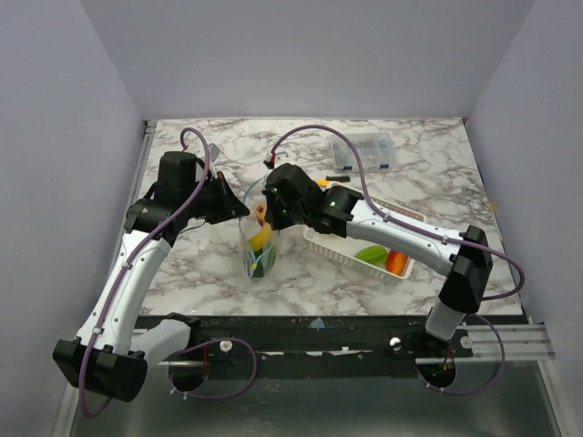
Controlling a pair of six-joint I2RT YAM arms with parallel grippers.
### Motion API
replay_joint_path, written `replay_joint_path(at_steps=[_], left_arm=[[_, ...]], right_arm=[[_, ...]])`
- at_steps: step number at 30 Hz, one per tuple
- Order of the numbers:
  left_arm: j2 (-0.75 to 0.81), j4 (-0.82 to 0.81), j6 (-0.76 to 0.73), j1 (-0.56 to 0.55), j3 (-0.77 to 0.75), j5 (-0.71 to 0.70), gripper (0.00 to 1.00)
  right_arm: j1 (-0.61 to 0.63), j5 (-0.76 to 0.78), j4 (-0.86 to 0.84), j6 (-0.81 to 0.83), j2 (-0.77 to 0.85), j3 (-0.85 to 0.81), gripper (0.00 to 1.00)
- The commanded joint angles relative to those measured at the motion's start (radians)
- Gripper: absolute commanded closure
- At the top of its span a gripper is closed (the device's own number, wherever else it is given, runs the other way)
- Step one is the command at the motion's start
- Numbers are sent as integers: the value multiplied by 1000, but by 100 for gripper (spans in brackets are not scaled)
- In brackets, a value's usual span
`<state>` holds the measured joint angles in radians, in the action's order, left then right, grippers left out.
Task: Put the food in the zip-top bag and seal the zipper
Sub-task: Adjust the zipper food storage bag at the center of the board.
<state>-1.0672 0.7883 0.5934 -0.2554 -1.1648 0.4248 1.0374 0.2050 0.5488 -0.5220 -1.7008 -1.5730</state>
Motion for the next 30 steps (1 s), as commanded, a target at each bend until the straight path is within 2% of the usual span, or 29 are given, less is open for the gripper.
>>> replay_joint_path(at_steps=[1, 5, 9, 16, 24, 30], left_arm=[[58, -13, 5, 5, -90, 73, 100], [68, -11, -4, 7, -88, 45, 100], [52, -9, -9, 10, -61, 45, 100], [40, -26, -13, 20, -36, 38, 100], [30, -24, -24, 34, -42, 40, 100], [24, -31, -23, 37, -39, 47, 100]], right_arm=[[-2, -21, 22, 13, -4, -94, 100], [-2, -58, -43, 3, 38, -48, 97], [-2, -38, -34, -5, 46, -24, 93], [-2, -28, -26, -10, 71, 6, 71], [-2, -12, -9, -7, 151, 12, 55], [-2, 78, 9, -3, 264, 53, 45]])
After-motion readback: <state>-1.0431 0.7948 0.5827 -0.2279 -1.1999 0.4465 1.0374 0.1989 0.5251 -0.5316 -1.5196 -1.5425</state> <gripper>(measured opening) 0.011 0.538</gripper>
